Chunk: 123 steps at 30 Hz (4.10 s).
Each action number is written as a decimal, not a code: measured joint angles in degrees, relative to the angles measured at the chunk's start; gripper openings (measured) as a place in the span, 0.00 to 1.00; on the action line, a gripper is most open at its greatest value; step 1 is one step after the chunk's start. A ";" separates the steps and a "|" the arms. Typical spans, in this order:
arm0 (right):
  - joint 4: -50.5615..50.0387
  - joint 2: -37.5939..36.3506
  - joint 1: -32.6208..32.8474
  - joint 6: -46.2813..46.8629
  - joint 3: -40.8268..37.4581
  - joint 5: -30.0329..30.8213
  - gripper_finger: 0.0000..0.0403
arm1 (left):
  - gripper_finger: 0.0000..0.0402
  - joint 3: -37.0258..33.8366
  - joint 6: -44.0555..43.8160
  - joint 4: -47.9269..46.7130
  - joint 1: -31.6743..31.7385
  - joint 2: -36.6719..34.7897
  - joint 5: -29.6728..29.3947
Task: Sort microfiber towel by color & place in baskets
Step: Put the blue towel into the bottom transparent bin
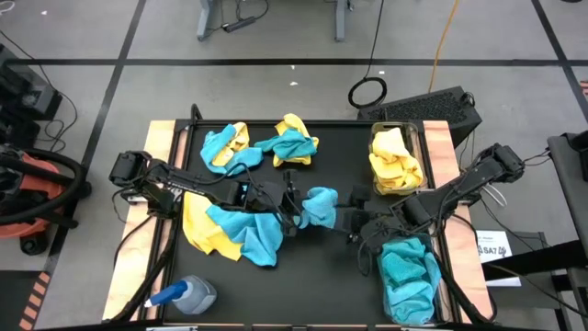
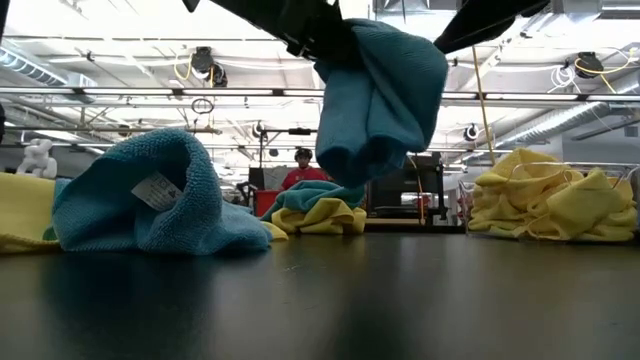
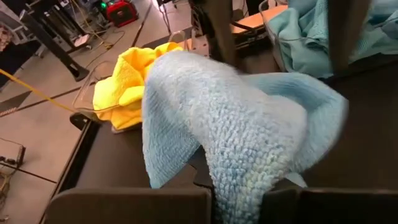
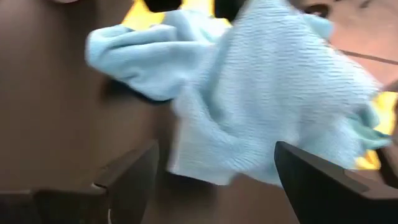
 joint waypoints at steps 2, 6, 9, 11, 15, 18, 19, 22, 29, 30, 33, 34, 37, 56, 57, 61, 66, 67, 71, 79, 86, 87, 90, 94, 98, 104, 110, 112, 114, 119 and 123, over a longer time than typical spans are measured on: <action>-0.43 -0.70 0.21 0.19 0.00 3.10 0.78 | 0.04 0.00 0.00 -0.01 0.00 0.00 0.01; -0.71 -0.80 0.12 -0.18 0.00 7.61 0.78 | 0.04 0.00 0.04 0.93 -0.11 0.00 3.59; 0.44 -0.60 -0.47 -0.82 0.00 7.43 0.78 | 0.04 0.00 0.60 2.51 -0.69 0.00 4.82; 0.87 -0.13 -1.30 -0.92 0.00 5.08 0.78 | 0.04 0.00 1.77 3.85 -1.22 0.00 5.78; 2.49 0.78 -2.70 -0.94 -0.02 0.71 0.78 | 0.04 0.00 4.63 7.64 -2.51 0.00 8.14; 4.67 2.00 -3.26 -1.57 -0.02 -1.12 0.78 | 0.04 0.00 7.41 9.72 -3.55 -0.02 9.50; 5.70 2.41 -3.35 -2.09 -0.02 -1.14 0.78 | 0.04 0.00 7.92 10.11 -3.70 -0.01 9.97; 8.37 3.59 -3.39 -3.84 -0.02 -1.27 0.76 | 0.04 0.00 9.04 10.90 -4.22 -0.02 10.88; 11.82 4.38 -3.39 -6.37 -0.02 -1.20 0.56 | 0.04 0.00 8.94 10.20 -4.37 -0.02 14.31; 12.28 4.38 -3.37 -6.85 -0.02 -1.23 0.51 | 0.04 0.00 8.94 10.22 -4.48 -0.02 14.89; 12.77 4.38 -3.37 -7.39 -0.02 -1.34 0.33 | 0.06 0.00 8.98 10.27 -4.83 -0.02 14.86; 12.37 4.38 -3.37 -7.39 -0.02 -1.44 0.27 | 0.07 0.00 8.98 10.23 -4.93 -0.02 14.31; 11.72 4.38 -3.39 -7.75 -0.02 -3.63 0.07 | 0.16 0.00 8.98 9.30 -5.18 -0.02 12.81; -18.99 -2.49 4.78 2.17 8.66 -20.80 0.00 | 0.68 -0.02 0.12 -5.30 -5.31 -0.02 5.54; -20.67 -2.86 5.56 3.31 9.61 -22.47 0.00 | 0.68 -0.02 0.01 -5.59 -5.31 -0.02 5.53; -29.30 -4.28 9.07 10.46 13.06 -27.55 0.00 | 0.68 -0.02 -0.11 -6.29 -5.31 -0.02 5.52; -41.38 -5.34 13.50 25.40 14.36 -31.95 0.00 | 0.68 -0.02 -0.66 -6.29 -5.31 -0.02 5.54; -43.91 -5.34 14.47 28.44 14.33 -32.65 0.00 | 0.68 -0.02 -1.24 -6.28 -5.31 -0.02 5.55; -50.14 -4.94 18.55 37.97 13.11 -36.30 0.00 | 0.68 -0.25 -1.60 -6.13 -5.31 -0.02 5.55; -45.38 -4.86 24.64 47.11 3.82 -37.57 0.00 | 0.68 -1.84 -1.64 -5.65 -5.31 -0.02 5.62; -28.25 -4.86 25.69 52.59 -11.39 -41.97 0.00 | 0.68 -1.86 -1.64 -4.37 -5.31 -0.02 5.96; -25.17 -4.81 25.68 53.31 -13.60 -42.73 0.00 | 0.68 -1.86 -1.62 -3.92 -5.31 -0.02 6.44; -18.26 -4.57 25.68 55.26 -19.11 -42.89 0.01 | 0.68 -1.86 -1.62 -3.08 -5.31 -0.02 7.54; -18.25 -4.34 25.61 57.18 -20.27 -41.76 0.01 | 0.68 -1.86 -1.60 -1.94 -5.29 0.00 7.79; -20.65 -4.02 25.78 55.74 -17.23 -40.92 0.06 | 0.68 -1.86 -1.60 -1.29 -5.29 0.00 7.87; -23.71 -4.01 25.66 54.70 -12.90 -40.61 0.22 | 0.68 -1.86 -1.57 -1.12 -5.29 0.00 7.89; -29.43 -4.01 25.67 54.70 -6.88 -40.11 0.44 | 0.68 -1.84 -1.55 -1.14 -5.29 0.00 7.89; -32.83 -4.02 25.67 54.90 -4.17 -39.85 0.50 | 0.68 -1.86 -1.55 -1.17 -5.29 0.02 7.89; -36.33 -4.05 25.66 55.06 -1.28 -39.74 0.54 | 0.68 -1.86 -1.56 -1.19 -5.29 0.02 7.89; -42.25 -4.07 25.68 54.74 6.38 -35.98 0.56 | 0.68 -1.86 -1.60 -1.33 -5.29 0.02 7.89; -43.51 -4.12 25.68 53.07 11.41 -31.04 0.53 | 0.68 -1.85 -1.60 -1.56 -5.29 0.02 7.89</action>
